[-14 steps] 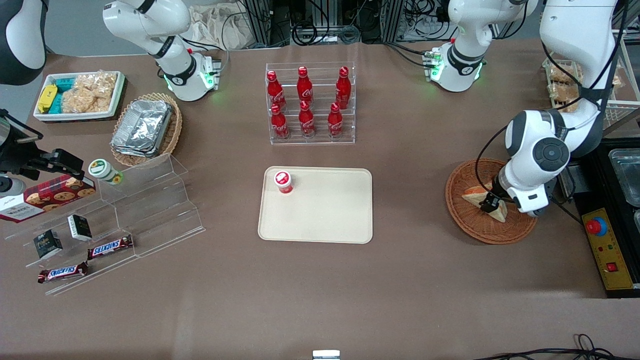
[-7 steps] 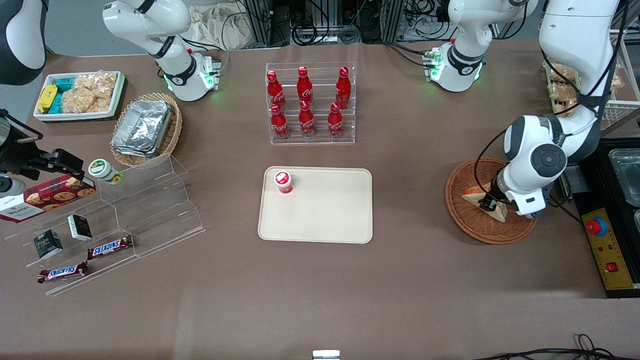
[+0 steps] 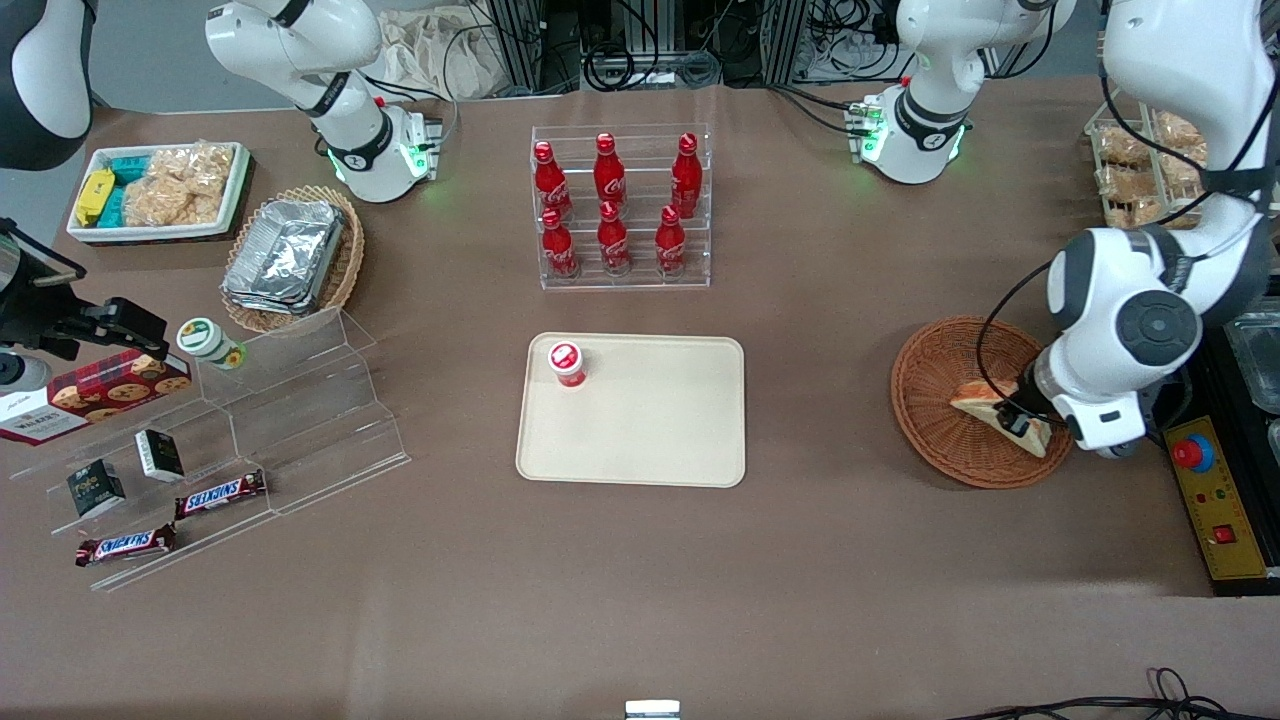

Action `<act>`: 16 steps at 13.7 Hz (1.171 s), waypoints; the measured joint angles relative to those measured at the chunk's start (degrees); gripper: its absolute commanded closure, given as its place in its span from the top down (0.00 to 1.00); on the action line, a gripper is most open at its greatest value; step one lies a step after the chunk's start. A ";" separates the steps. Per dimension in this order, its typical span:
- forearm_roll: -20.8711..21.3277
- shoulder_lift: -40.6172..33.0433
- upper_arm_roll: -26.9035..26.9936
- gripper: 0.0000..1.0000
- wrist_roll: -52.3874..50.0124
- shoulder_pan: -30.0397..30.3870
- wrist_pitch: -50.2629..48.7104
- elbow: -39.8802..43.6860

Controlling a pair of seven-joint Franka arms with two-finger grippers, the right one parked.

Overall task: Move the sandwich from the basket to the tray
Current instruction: 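Lift the sandwich out of the basket with the left gripper, then carry the sandwich over the cream tray and lower it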

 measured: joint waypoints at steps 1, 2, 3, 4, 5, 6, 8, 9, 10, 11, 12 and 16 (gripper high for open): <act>-1.25 -0.23 -1.04 0.00 2.27 0.01 -3.81 4.02; -3.84 -0.47 -2.06 0.00 5.45 -0.01 -7.71 8.49; -7.13 -0.61 -2.79 0.00 9.21 -0.04 -11.92 13.09; -10.41 -0.59 -3.32 0.00 13.37 -0.02 -16.30 17.87; -12.52 -0.40 -3.94 0.00 16.88 0.01 -20.12 22.18; -13.38 -0.06 -5.18 0.00 19.34 0.10 -22.90 25.64; -13.61 1.10 -9.90 0.00 23.03 0.18 -24.68 29.52; -13.50 1.94 -13.06 0.00 24.54 0.11 -24.73 30.06; -12.93 3.02 -16.42 0.00 25.27 -0.02 -24.74 30.10; -11.43 4.65 -19.96 0.00 25.58 -0.18 -24.72 30.07; -9.54 6.84 -23.22 0.00 25.60 -0.46 -24.08 30.05; -0.38 18.42 -27.34 0.00 22.12 -6.59 -12.15 30.06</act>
